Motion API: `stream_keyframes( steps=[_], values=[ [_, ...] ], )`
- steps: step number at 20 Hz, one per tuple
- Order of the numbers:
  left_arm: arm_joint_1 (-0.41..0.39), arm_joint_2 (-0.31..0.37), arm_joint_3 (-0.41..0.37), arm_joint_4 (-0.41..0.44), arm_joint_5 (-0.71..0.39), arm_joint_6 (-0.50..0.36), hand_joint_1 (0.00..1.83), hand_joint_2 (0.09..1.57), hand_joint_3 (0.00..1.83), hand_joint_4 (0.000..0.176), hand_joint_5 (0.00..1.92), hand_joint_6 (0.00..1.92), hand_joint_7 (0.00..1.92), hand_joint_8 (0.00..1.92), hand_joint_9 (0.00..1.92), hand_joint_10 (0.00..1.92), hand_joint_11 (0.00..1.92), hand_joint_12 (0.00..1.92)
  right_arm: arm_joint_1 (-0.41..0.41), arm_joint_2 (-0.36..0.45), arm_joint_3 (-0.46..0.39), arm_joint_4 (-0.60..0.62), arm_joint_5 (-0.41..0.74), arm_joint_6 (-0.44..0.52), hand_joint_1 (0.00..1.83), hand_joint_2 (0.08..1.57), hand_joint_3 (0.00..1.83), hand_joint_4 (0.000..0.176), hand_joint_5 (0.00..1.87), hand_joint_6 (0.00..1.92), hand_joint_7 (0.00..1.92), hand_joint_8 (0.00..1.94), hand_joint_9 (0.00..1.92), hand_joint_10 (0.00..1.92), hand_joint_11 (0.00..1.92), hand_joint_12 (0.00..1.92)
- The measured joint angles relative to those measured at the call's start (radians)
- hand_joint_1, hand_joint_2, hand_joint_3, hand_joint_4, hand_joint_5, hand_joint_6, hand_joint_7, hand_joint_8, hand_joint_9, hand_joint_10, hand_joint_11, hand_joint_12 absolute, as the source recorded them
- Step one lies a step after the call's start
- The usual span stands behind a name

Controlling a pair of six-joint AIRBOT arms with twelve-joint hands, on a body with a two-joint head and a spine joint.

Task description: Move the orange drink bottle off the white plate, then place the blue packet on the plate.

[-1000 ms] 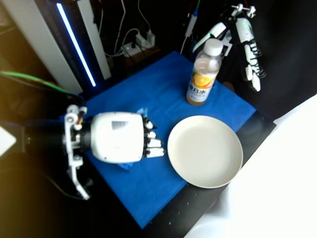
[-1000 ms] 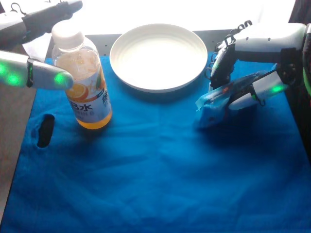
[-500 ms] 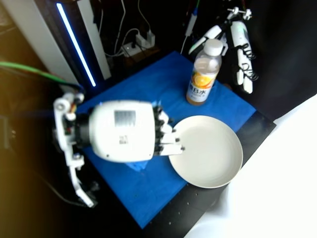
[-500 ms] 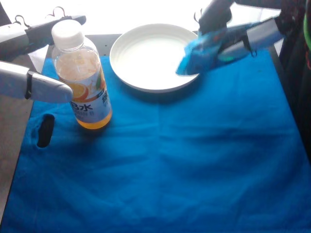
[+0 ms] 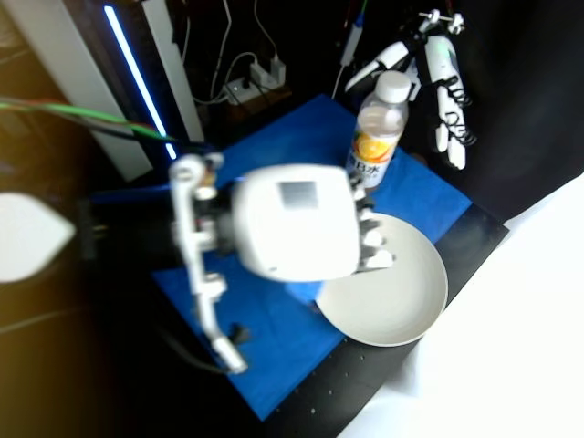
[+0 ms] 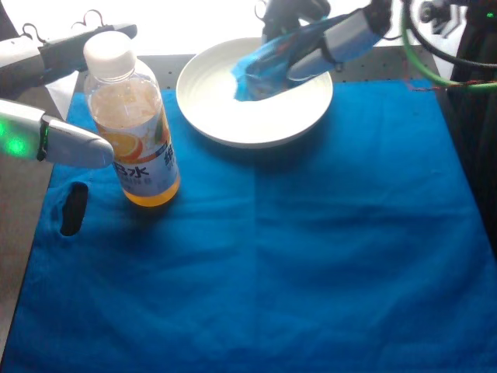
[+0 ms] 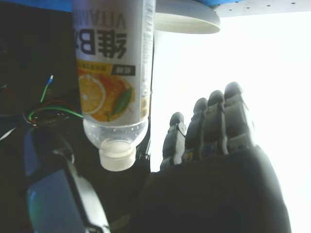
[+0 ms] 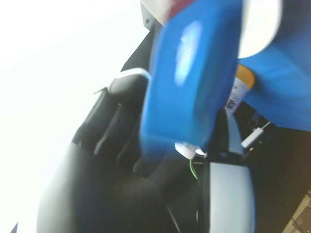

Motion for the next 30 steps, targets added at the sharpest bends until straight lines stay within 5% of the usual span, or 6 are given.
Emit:
stream_keyframes(
  steps=[9, 11, 13, 18, 24, 30],
  values=[
    [0.0, -0.002, -0.011, 0.014, -0.028, 0.0, 0.55, 0.66, 0.01, 0.176, 0.0, 0.0, 0.01, 0.0, 0.04, 0.01, 0.14, 0.08, 0.0, -0.093, 0.113, 0.003, -0.078, 0.0, 1.22, 0.97, 0.0, 0.0, 1.42, 0.14, 0.93, 1.23, 0.83, 1.74, 0.8, 1.92],
    [-0.003, -0.002, -0.011, 0.013, -0.039, 0.0, 0.58, 0.67, 0.01, 0.176, 0.0, 0.0, 0.02, 0.0, 0.05, 0.01, 0.14, 0.08, 0.0, -0.107, 0.137, 0.006, -0.089, 0.0, 1.22, 0.97, 0.0, 0.0, 1.43, 0.15, 0.9, 1.86, 0.95, 1.91, 1.03, 1.92],
    [-0.019, -0.01, -0.01, 0.011, -0.041, 0.0, 0.6, 0.67, 0.0, 0.176, 0.0, 0.0, 0.02, 0.0, 0.05, 0.01, 0.14, 0.08, 0.0, -0.127, 0.171, 0.006, -0.097, 0.0, 1.22, 0.97, 0.0, 0.0, 1.43, 0.14, 0.8, 1.91, 0.82, 1.92, 0.88, 1.92],
    [-0.027, -0.026, -0.01, 0.026, -0.061, 0.0, 0.57, 0.68, 0.0, 0.176, 0.0, 0.0, 0.0, 0.0, 0.04, 0.0, 0.12, 0.09, 0.0, -0.174, 0.23, 0.037, -0.099, 0.0, 1.26, 1.07, 0.01, 0.0, 1.31, 0.25, 0.85, 1.39, 0.6, 1.53, 0.4, 1.84],
    [-0.028, -0.026, -0.005, 0.02, -0.062, 0.0, 0.59, 0.67, 0.0, 0.176, 0.0, 0.0, 0.01, 0.0, 0.05, 0.01, 0.11, 0.1, -0.008, -0.212, 0.276, 0.062, -0.101, 0.0, 1.21, 1.0, 0.0, 0.0, 1.29, 0.42, 0.99, 1.94, 1.14, 1.92, 1.3, 1.92],
    [-0.028, -0.026, -0.005, 0.016, -0.069, 0.0, 0.58, 0.67, 0.0, 0.176, 0.0, 0.0, 0.01, 0.0, 0.05, 0.01, 0.11, 0.11, -0.057, -0.249, 0.309, 0.072, -0.105, 0.0, 1.21, 1.0, 0.0, 0.0, 1.28, 0.44, 0.69, 1.63, 0.58, 1.89, 0.64, 1.92]
  ],
)
